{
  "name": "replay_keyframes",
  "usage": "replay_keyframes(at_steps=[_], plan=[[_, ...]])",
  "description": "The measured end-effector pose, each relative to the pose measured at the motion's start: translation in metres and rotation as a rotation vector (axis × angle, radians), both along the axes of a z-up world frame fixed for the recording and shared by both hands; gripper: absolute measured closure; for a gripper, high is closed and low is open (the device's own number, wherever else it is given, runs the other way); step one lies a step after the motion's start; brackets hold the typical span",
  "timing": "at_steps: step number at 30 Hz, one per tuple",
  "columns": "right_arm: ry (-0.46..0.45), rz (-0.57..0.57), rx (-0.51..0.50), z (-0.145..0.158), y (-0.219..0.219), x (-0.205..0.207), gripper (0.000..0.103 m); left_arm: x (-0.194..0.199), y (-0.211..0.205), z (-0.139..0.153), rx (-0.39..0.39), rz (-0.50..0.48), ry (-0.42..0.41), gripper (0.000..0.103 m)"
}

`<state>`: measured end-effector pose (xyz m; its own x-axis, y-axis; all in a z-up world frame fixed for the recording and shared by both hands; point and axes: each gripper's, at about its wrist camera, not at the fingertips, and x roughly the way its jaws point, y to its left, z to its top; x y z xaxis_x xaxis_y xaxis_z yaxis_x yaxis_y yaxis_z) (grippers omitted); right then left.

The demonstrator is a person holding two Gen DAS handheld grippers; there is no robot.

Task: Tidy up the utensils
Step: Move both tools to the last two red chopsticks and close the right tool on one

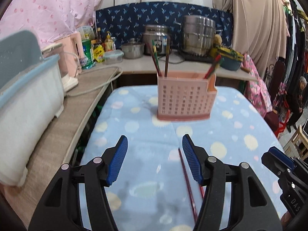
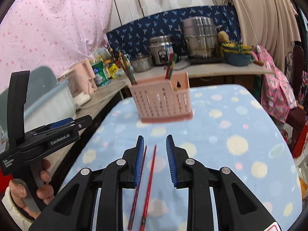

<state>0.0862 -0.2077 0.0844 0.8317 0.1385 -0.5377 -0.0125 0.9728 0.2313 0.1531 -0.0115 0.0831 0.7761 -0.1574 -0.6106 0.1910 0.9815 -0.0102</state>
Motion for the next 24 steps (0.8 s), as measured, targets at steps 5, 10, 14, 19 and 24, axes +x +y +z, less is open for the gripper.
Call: replay_keyframes(at_steps=[5, 10, 14, 19, 24], plan=[[0.077, 0.001, 0.012, -0.034, 0.006, -0.024, 0.079, -0.019, 0.003, -0.033, -0.002, -0.010, 0.076, 0.047], [0.137, 0.008, -0.007, -0.066, 0.018, -0.036, 0.079, -0.034, 0.006, -0.061, -0.002, -0.012, 0.143, 0.047], [0.176, 0.021, -0.017, -0.090, 0.029, -0.045, 0.079, -0.044, 0.012, -0.079, 0.005, -0.006, 0.181, 0.047], [0.213, 0.028, -0.010, -0.108, 0.038, -0.050, 0.079, -0.052, 0.018, -0.094, 0.004, 0.003, 0.215, 0.047], [0.234, 0.031, -0.021, -0.119, 0.044, -0.052, 0.079, -0.057, 0.020, -0.101, -0.002, 0.006, 0.232, 0.047]])
